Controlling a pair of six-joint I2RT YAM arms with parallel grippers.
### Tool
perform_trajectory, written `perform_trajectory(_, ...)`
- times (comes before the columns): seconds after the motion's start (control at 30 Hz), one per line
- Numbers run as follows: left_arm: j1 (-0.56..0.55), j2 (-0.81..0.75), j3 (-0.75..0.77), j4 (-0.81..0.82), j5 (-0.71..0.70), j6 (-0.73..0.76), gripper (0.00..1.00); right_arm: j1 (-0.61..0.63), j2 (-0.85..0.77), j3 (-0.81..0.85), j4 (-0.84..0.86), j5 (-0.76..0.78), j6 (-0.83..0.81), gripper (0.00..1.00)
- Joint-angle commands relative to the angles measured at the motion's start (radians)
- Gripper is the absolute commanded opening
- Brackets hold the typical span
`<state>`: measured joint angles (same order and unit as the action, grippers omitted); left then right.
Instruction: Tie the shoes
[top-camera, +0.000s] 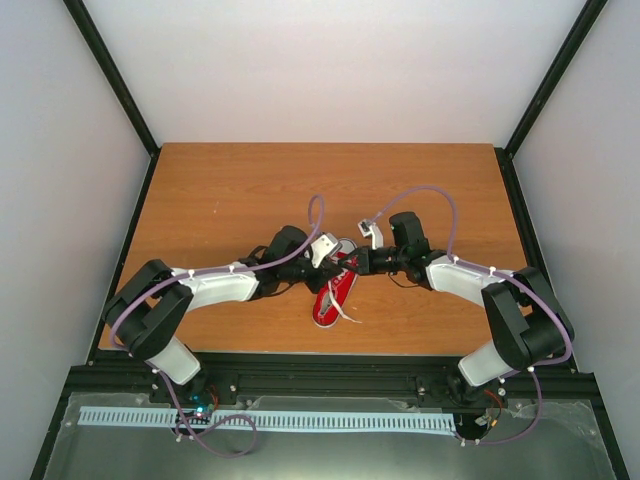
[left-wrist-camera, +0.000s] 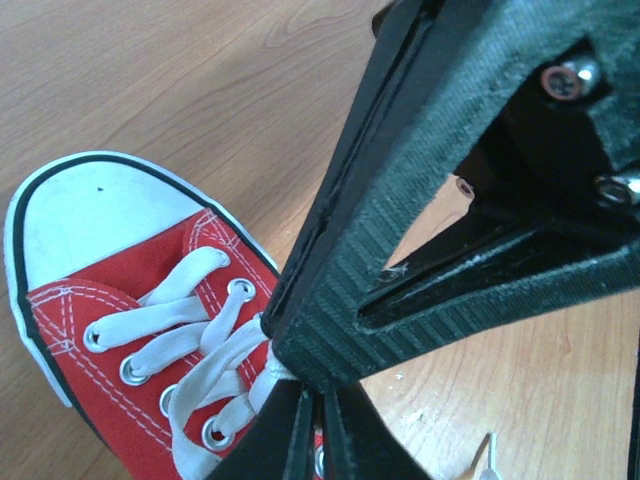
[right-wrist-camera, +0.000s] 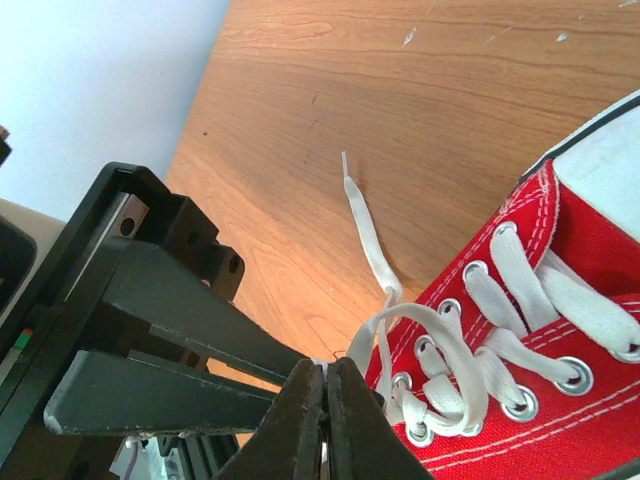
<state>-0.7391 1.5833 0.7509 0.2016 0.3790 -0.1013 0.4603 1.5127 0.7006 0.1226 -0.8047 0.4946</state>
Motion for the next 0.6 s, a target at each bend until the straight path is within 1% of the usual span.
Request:
perform_trajectory(0.0,0.000,-0.019,0.016,0.037,-0.099,-0.033,0.01,0.006,-0.031,0.022,-0.046,0.003,-0.019,0.12)
perform_trajectory(0.03,0.000,-0.031,0.007,0.038,-0.116,-0.048,0.01,0.006,-0.037,0.027,-0.070,0.008,-0.031,0.21)
perform_trajectory(0.07,0.000,-0.044,-0.001,0.038,-0.129,-0.063,0.01,0.006,-0.047,0.023,-0.090,0.018,-0.040,0.39)
perform_trajectory(0.13,0.000,-0.063,-0.016,0.033,-0.133,-0.088,0.01,0.006,-0.085,0.003,-0.117,0.038,-0.054,0.64)
perform_trajectory(0.17,0.000,-0.068,-0.021,0.030,-0.128,-0.102,0.01,0.007,-0.106,-0.010,-0.135,0.052,-0.064,0.74)
perform_trajectory(0.23,0.000,-0.072,-0.030,0.023,-0.114,-0.123,0.01,0.012,-0.165,-0.041,-0.173,0.082,-0.091,0.87)
perform_trajectory(0.3,0.000,-0.072,-0.039,0.024,-0.099,-0.143,0.01,0.044,-0.228,-0.076,-0.213,0.144,-0.123,0.96)
perform_trajectory(0.33,0.000,-0.075,-0.042,0.025,-0.090,-0.150,0.01,0.069,-0.254,-0.094,-0.225,0.175,-0.129,0.98)
perform_trajectory(0.4,0.000,-0.077,-0.049,0.028,-0.079,-0.163,0.01,0.114,-0.289,-0.142,-0.207,0.209,-0.096,0.98)
perform_trajectory(0.57,0.000,-0.090,-0.072,0.057,-0.057,-0.172,0.01,0.240,-0.334,-0.274,-0.036,0.333,0.059,0.97)
